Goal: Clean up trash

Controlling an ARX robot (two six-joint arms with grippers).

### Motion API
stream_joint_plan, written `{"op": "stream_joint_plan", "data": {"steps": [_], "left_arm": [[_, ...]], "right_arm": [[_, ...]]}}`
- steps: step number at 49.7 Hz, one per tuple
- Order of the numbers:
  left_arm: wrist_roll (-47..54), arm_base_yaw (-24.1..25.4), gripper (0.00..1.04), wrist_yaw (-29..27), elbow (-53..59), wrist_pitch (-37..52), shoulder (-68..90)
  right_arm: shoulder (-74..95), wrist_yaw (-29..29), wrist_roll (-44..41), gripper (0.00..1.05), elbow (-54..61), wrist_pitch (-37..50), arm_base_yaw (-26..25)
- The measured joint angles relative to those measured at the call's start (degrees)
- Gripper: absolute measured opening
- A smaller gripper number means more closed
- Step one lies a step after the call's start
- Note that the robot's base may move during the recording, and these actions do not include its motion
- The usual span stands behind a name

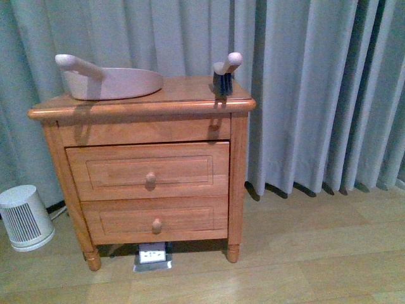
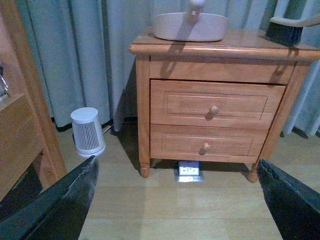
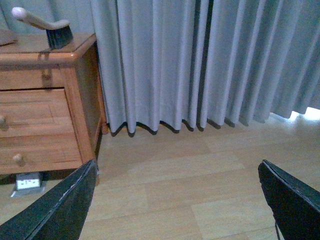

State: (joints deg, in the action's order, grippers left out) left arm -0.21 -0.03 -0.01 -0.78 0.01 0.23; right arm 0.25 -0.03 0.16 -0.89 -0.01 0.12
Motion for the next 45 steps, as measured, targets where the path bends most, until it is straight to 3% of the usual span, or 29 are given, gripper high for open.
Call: {"op": "stream_joint_plan", "data": {"steps": [45], "left_arm": [[0.0,0.0,0.97,0.0,0.0,0.0,0.0]], "right_arm": [[0.0,0.0,0.0,0.97,0.0,0.0,0.0]]}}
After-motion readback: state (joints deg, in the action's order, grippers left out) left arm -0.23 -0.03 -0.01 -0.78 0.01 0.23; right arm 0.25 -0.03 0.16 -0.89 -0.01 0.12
